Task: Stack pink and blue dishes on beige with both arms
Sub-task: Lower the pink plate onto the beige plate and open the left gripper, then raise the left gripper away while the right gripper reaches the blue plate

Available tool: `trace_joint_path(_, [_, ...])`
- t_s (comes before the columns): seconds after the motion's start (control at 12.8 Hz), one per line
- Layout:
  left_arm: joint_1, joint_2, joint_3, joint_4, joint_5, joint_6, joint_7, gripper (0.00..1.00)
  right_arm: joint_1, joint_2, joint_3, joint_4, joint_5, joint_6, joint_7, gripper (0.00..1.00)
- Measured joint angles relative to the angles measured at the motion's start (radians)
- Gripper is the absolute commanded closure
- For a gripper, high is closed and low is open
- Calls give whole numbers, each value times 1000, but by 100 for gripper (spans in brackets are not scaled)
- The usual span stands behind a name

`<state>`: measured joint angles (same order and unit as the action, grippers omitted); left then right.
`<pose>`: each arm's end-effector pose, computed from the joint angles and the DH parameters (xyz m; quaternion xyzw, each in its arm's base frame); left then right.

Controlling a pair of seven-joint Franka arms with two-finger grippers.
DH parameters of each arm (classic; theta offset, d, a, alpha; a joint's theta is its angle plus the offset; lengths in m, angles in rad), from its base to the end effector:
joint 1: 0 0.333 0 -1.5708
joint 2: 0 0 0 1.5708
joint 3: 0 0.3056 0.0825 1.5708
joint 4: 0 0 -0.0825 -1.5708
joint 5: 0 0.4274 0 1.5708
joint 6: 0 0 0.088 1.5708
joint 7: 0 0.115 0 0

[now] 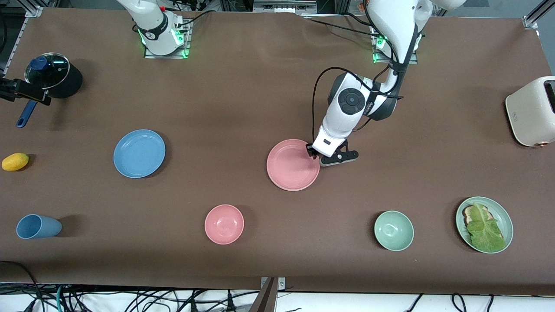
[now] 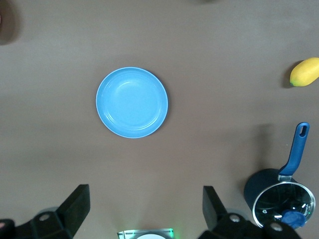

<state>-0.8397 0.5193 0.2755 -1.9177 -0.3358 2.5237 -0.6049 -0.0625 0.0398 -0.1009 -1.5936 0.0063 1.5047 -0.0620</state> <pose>0.5593 -0.3563 0.1904 0.9890 0.1302 0.0282 0.0641 0.5911 -0.0957 0.5654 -0.9966 0.0507 0.0637 0.0084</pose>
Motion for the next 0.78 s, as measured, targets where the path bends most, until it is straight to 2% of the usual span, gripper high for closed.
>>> trace_joint_path(0.31, [3, -6, 15, 21, 0, -18, 16, 34, 2, 0, 11, 0, -1, -18, -22, 0])
trace_joint_path(0.62, [14, -34, 89, 145, 0, -260, 99, 30, 3, 0, 19, 0, -8, -25, -22, 0])
trace_joint_path(0.78, [32, -42, 104, 201, 1, -343, 115, 30, 3, 0, 19, 0, -9, -28, -22, 0])
